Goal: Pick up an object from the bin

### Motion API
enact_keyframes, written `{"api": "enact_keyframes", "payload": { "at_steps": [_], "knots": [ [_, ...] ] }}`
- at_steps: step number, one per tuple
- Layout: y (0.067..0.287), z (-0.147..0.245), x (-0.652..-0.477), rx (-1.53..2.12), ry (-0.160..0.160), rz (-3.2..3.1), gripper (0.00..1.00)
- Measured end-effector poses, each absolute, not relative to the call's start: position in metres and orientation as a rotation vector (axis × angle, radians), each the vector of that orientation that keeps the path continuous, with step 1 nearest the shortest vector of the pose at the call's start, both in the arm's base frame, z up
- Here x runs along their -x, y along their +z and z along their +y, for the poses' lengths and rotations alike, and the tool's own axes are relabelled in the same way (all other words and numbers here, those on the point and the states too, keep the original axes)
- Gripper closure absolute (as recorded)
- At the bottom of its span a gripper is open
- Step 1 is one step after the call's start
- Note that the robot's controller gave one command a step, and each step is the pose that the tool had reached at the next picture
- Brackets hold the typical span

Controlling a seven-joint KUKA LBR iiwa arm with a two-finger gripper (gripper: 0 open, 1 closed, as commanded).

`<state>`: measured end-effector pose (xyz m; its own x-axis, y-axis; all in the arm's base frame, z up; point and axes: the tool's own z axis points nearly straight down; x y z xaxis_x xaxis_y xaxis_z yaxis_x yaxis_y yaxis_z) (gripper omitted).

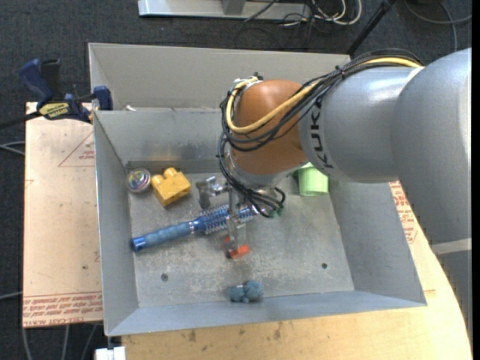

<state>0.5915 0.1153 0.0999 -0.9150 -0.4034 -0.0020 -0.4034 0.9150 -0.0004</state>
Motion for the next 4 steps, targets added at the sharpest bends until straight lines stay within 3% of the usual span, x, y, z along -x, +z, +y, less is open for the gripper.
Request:
{"api": "enact_keyframes", "payload": {
  "at_steps": [1,2,3,4],
  "knots": [
    [0.069,0.118,-0.580,0.564,0.003,3.091,0.00],
    [0.069,0.119,-0.580,0.561,0.003,3.090,0.00],
    [0.069,0.119,-0.580,0.560,0.003,3.091,1.00],
    [0.104,0.119,-0.581,0.557,0.002,3.088,1.00]
  ]
}}
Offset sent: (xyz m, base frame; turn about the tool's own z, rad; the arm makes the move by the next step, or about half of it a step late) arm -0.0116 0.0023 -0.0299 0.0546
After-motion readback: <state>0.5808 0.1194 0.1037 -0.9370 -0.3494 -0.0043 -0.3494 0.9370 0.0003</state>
